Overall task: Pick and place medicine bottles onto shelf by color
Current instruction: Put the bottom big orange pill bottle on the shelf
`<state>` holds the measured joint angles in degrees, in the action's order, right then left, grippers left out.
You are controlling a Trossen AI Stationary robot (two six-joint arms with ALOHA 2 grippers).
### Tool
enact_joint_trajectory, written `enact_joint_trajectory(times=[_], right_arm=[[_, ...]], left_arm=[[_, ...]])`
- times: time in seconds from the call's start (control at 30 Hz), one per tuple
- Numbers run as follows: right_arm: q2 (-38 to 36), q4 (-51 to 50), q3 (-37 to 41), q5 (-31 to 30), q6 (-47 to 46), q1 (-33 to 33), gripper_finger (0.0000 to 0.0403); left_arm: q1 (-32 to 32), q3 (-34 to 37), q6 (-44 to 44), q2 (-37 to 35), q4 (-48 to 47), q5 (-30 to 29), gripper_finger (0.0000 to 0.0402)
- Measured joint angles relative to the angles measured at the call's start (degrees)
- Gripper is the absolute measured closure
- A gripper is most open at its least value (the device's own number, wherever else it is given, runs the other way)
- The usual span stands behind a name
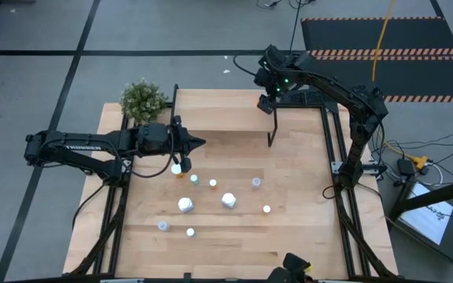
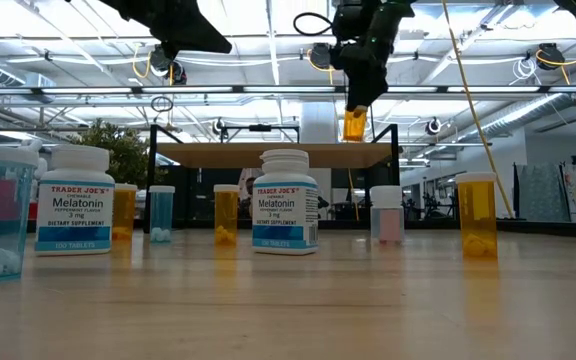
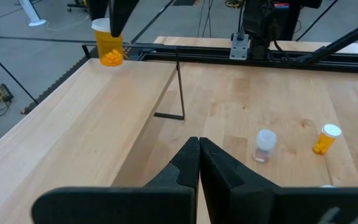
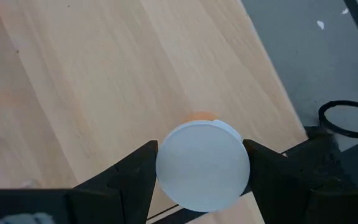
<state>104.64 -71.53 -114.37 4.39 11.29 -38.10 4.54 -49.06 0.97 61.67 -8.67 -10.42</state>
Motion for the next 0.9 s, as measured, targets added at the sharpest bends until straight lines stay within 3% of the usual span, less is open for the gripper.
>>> enact_joint_trajectory(times=[0.5, 0.9], right_arm=[[0.0, -7.0, 0.0, 1.8, -0.8, 4.6, 0.0179], [0.0, -2.1, 0.0, 1.7, 3.3, 3.9, 0.0179]], left_arm=[[0.0, 0.0, 0.1, 0.0, 0.0, 0.0, 0.0387], [0.0, 0.0, 0.2, 0.0, 0.5, 0.0, 0.0387]])
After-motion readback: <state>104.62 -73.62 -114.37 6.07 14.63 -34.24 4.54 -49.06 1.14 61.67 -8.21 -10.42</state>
